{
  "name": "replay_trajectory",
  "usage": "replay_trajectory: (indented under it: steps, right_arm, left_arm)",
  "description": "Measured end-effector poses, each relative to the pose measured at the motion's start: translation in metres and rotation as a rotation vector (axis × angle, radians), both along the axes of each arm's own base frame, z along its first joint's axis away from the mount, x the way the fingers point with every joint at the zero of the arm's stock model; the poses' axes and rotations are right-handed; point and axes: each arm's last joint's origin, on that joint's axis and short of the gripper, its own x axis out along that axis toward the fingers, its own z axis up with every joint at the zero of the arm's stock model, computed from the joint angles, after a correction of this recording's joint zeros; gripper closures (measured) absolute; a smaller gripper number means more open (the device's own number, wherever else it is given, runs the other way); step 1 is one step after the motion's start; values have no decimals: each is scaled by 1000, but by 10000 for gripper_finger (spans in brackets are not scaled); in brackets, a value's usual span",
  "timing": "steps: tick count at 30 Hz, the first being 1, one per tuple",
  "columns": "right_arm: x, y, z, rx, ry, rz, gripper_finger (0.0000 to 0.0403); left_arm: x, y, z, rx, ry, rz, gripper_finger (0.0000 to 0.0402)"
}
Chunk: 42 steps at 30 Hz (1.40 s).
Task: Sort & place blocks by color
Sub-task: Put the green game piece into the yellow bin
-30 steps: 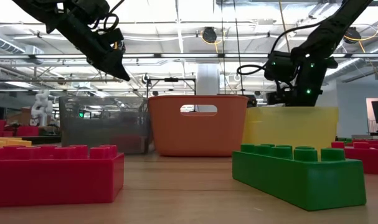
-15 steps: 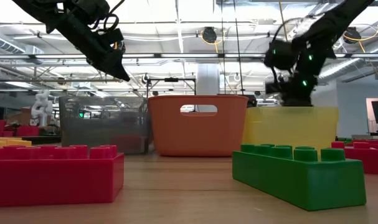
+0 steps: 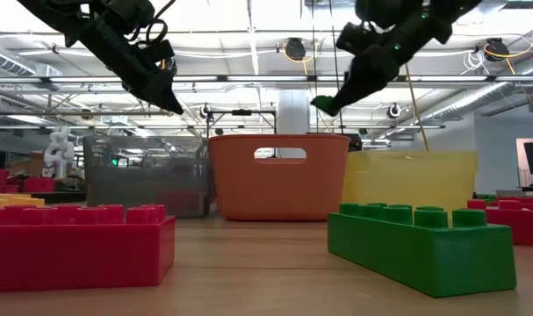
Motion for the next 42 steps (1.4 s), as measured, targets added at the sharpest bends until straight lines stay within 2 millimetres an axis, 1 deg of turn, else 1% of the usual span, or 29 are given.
replay_trajectory:
  steps: [2,5,11,16,21,24,29,32,39,42]
  right_arm:
    - [10,7,-3,-13,29,20,282]
    - [23,14,-3,-14,45,51,282]
    - [35,17,2,-18,34,72,282]
    - [34,17,2,-2,48,63,282]
    - [25,23,-9,52,194,59,282]
    - [21,29,-12,87,247,56,282]
    - [21,47,-14,110,280,100,282]
    - [19,54,-16,132,317,101,282]
    - [14,56,-21,193,361,30,282]
    - [11,56,-29,202,377,20,272]
  left_arm:
    - [0,0,0,-1,-1,1,124]
    - [0,0,0,-2,-2,1,124]
    - [0,0,-1,-7,4,2,124]
    - [0,0,-1,-8,4,2,124]
    - [-1,-1,-2,-15,13,3,124]
    - [-1,-1,-2,-16,15,3,124]
    - [-1,-1,-2,-16,15,3,124]
    - [-1,-1,-2,-16,15,3,124]
    - [-1,-1,-2,-16,15,2,124]
    - [-1,-1,-2,-16,15,2,124]
